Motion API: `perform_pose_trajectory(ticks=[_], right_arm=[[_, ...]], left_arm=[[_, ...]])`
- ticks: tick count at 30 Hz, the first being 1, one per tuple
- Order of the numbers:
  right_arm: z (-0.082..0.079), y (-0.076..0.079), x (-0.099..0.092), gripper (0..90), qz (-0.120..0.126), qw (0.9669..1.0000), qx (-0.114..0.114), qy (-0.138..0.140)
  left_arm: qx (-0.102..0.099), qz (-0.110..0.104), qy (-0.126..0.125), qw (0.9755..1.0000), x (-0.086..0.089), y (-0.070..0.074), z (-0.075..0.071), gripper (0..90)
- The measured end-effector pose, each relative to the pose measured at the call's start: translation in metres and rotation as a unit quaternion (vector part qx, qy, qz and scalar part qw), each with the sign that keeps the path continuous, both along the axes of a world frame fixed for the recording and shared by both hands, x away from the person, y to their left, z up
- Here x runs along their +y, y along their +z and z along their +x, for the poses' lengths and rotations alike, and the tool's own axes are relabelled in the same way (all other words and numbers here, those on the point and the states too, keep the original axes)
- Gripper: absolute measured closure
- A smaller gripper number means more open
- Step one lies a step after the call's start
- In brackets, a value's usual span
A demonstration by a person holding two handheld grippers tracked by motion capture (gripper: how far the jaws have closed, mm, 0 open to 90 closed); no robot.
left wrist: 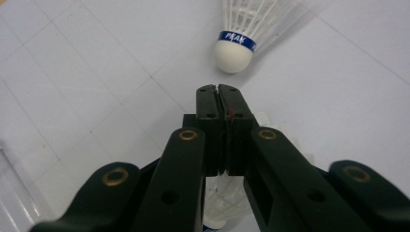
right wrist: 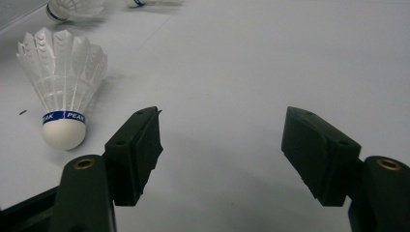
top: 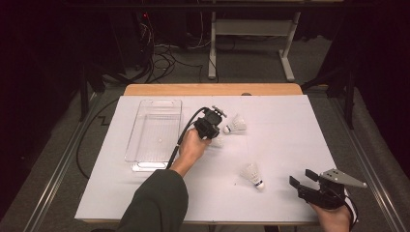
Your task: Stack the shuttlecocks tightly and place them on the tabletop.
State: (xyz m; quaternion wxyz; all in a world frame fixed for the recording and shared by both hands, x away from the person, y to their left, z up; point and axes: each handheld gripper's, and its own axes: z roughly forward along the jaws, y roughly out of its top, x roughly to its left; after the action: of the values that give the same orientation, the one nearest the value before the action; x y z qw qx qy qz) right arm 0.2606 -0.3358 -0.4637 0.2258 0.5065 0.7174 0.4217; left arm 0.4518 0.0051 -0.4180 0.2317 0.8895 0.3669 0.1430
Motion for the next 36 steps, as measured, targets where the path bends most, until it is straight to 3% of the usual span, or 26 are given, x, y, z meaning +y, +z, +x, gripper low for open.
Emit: perform_pose_trajectory(ticks=[14,24,28,30,36], right_arm=[[0.0,0.0,0.0001,30.9,-0.001,1.0,-0.001,0.002],[0.0001,-0.0001,0.0,30.9,0.0,1.0,0.0,0.002],[0.0,-0.0001,0.0001,30.9,-0.001,1.0,-0.001,0.002],[0.0,-0.0001,0.0001,30.9,0.0,1.0,0.0,0.002],[0.0,-0.0001,0.0001,30.9,-0.001,1.0,0.0,0.001]], left_arm=[[0.01,-0.008,-0.008,0.9999,-0.0057,-0.0057,-0.0005,84.2],[0.023,-0.02,-0.003,0.9995,-0.0069,-0.0093,0.0021,74.4],[0.026,-0.023,0.002,0.9994,-0.0069,-0.0096,0.0027,67.5],[0.03,-0.027,0.006,0.9992,-0.0075,-0.0101,0.0029,59.4],[0.031,-0.027,0.01,0.9991,-0.0084,-0.0109,0.0028,54.1]])
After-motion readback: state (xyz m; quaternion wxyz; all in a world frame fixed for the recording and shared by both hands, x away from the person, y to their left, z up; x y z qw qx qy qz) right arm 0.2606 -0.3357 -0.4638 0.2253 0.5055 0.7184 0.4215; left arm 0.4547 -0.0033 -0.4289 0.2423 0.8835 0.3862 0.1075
